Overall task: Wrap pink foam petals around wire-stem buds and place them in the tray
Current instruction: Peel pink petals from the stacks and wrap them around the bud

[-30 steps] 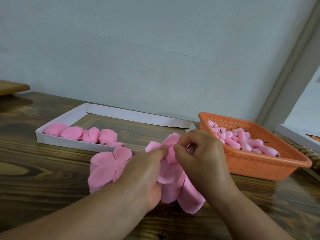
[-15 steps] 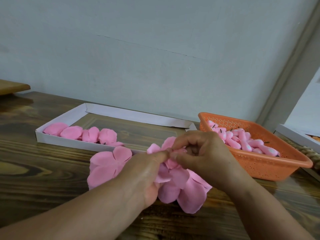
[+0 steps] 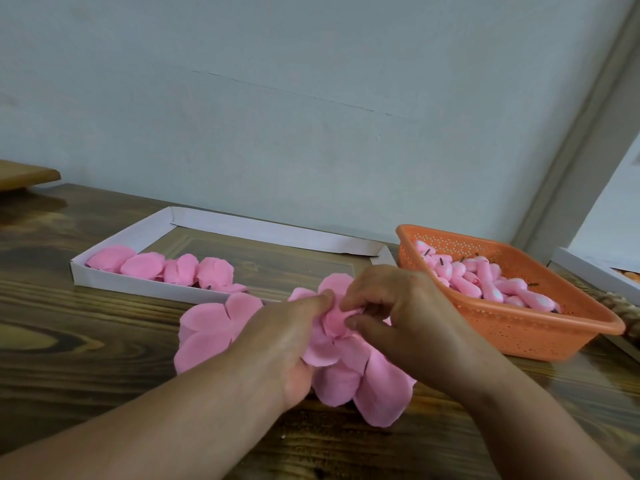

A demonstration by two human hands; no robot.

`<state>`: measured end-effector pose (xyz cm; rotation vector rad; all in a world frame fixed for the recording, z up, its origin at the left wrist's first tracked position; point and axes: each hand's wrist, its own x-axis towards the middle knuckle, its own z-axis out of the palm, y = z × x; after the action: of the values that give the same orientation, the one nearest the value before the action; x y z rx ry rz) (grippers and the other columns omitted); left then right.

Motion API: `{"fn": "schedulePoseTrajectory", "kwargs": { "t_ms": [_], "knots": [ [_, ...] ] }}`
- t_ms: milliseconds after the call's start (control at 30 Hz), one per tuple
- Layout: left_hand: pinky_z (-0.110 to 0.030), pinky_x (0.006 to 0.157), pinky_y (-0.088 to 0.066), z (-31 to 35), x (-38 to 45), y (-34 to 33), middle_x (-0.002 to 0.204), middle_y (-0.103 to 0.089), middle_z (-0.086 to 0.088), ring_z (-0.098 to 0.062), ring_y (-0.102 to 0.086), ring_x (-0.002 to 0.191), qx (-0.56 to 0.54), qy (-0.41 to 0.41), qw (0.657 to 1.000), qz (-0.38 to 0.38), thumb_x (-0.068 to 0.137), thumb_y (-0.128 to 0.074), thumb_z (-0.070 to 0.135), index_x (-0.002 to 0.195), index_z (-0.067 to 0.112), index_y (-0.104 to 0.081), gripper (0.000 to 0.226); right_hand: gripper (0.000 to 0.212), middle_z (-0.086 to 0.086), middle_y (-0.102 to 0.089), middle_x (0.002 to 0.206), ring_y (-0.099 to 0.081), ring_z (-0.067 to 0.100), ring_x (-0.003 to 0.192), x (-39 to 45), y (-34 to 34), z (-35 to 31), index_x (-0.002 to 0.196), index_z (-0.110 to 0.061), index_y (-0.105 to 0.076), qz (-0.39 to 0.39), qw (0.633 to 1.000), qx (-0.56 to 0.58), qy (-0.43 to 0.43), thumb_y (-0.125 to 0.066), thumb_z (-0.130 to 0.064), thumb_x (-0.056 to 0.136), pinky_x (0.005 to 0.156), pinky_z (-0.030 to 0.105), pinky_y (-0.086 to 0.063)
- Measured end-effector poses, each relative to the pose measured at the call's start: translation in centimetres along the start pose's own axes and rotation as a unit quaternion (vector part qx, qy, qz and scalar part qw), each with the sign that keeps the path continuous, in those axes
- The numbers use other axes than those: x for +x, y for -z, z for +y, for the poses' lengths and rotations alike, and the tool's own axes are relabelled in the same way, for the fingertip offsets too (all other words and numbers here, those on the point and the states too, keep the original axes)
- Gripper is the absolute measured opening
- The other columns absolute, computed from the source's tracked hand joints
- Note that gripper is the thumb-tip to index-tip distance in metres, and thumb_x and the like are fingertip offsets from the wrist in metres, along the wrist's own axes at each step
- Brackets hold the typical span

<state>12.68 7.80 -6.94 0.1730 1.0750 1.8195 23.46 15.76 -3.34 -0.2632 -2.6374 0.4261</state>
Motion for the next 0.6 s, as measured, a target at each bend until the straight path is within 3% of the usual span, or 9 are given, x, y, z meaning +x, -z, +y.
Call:
{"fn": "schedulePoseTrajectory", "kwargs": {
  "t_ms": [67, 200, 400, 500, 600],
  "knots": [
    [-0.04, 0.074, -0.054, -0.1, 0.1, 0.1, 0.068, -0.07, -0.013, -0.024, -0.066, 0.07, 0.003, 0.0, 1.0, 0.006, 0.089, -0.061, 0.005, 0.084, -0.001, -0.064, 0.008, 0.016, -0.002, -0.063, 0.081, -0.053, 0.003, 0.074, 0.1, -0.1, 0.1, 0.083, -0.012, -0.074, -0.001, 1.0, 0.006, -0.018, -0.065, 0.001, 0.079, 0.066, 0.015, -0.041],
    [-0.03, 0.059, -0.055, -0.3, 0.0, 0.0, 0.063, -0.07, -0.009, -0.016, -0.067, 0.058, 0.027, -0.007, 1.0, -0.002, 0.085, -0.063, -0.002, 0.078, -0.001, -0.066, 0.008, 0.021, -0.001, -0.063, 0.08, -0.052, 0.006, 0.071, 0.1, 0.0, 0.5, 0.079, -0.014, -0.075, 0.015, 0.997, 0.055, -0.052, -0.064, 0.004, 0.076, 0.062, 0.016, -0.041],
    [-0.024, 0.05, -0.056, 0.0, -0.4, -0.3, 0.062, -0.07, -0.008, -0.012, -0.065, 0.049, 0.011, 0.001, 1.0, -0.011, 0.081, -0.064, -0.006, 0.059, 0.001, -0.071, 0.024, 0.048, 0.001, -0.064, 0.094, -0.061, 0.019, 0.082, 0.0, 1.1, 1.0, 0.092, -0.019, -0.072, -0.051, 0.987, 0.149, -0.031, -0.05, 0.018, 0.07, 0.072, 0.038, -0.052],
    [-0.022, 0.046, -0.054, 0.3, -0.5, -0.4, 0.061, -0.07, -0.009, -0.012, -0.066, 0.048, 0.014, -0.004, 1.0, -0.022, 0.083, -0.062, -0.006, 0.046, 0.004, -0.07, 0.039, 0.049, -0.004, -0.063, 0.096, -0.061, 0.013, 0.08, -0.1, 1.0, 1.2, 0.099, -0.015, -0.072, -0.04, 0.987, 0.152, -0.027, -0.053, 0.02, 0.072, 0.074, 0.038, -0.054],
    [-0.022, 0.044, -0.054, 0.3, -0.7, -0.4, 0.062, -0.07, -0.009, -0.013, -0.065, 0.047, 0.014, 0.0, 1.0, -0.018, 0.084, -0.061, -0.007, 0.06, 0.001, -0.069, 0.027, 0.041, -0.007, -0.062, 0.096, -0.058, 0.013, 0.076, -0.1, 0.8, 1.1, 0.097, -0.022, -0.073, -0.026, 0.988, 0.152, -0.026, -0.064, 0.011, 0.075, 0.07, 0.039, -0.053]
  ]
}}
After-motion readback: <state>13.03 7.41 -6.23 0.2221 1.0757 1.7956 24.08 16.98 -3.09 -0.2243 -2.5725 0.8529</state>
